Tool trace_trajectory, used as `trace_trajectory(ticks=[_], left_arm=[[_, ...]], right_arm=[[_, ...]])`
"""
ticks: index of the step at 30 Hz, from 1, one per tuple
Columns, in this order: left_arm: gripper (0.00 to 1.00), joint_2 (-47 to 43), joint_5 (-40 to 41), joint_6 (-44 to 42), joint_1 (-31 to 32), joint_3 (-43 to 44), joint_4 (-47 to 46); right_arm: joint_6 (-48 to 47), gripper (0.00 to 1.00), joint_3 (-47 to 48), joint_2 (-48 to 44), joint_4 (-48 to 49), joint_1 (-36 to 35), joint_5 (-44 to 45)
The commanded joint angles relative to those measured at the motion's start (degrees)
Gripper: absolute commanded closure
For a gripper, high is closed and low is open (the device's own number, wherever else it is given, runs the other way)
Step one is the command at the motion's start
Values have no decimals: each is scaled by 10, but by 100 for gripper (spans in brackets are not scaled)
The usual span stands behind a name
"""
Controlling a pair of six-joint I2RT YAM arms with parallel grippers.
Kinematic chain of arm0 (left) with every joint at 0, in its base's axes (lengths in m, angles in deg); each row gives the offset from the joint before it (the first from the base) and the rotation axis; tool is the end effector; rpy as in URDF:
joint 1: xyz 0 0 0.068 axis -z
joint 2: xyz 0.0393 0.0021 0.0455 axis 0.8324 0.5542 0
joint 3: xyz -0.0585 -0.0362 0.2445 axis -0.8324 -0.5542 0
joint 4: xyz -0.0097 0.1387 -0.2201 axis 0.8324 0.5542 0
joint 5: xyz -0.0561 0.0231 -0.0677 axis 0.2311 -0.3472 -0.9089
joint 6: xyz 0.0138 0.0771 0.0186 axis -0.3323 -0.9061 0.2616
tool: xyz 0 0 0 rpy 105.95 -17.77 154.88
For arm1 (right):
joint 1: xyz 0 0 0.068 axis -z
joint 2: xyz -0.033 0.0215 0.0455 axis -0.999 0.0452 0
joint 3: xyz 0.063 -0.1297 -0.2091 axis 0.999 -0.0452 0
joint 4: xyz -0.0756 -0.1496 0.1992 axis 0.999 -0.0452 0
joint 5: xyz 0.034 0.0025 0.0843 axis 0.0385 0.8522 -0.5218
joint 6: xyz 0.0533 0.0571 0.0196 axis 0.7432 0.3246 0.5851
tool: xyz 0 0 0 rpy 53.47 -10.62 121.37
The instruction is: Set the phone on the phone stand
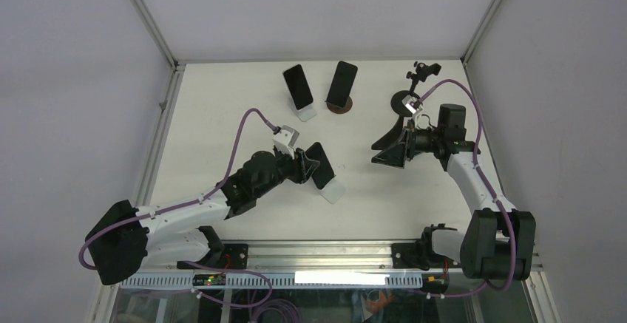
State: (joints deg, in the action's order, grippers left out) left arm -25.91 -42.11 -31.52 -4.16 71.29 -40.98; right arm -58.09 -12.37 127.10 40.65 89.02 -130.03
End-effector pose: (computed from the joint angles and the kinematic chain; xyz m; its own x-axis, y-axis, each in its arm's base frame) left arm 0.1810 -0.2152 0.1981 -0.4094 -0.0335 -0.9118 0.5821 0.7599 -0.2893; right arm 0.2398 0.0625 0.2356 -0.5792 0.0064 -0.8151 -0.8068 0.1385 0.5744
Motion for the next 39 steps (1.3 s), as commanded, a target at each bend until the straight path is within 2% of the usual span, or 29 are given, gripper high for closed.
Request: trace_trajectory(ticks=[1, 9, 13, 28, 39], left_arm=[[57, -20, 19, 5, 6, 28, -3], [35, -34, 41, 11, 6, 48, 43], [28, -46, 62, 18, 6, 51, 67], [25, -112, 63, 7, 6, 30, 85], [25, -129, 48, 3, 5, 21, 107]], right_arm=[[-13, 1, 21, -2, 1, 5, -3], [-13, 1, 21, -1, 1, 5, -3], [-13, 1, 21, 0, 1, 5, -3], [-17, 1, 23, 3, -4, 6, -2], [-23, 1, 25, 4, -11, 7, 1]])
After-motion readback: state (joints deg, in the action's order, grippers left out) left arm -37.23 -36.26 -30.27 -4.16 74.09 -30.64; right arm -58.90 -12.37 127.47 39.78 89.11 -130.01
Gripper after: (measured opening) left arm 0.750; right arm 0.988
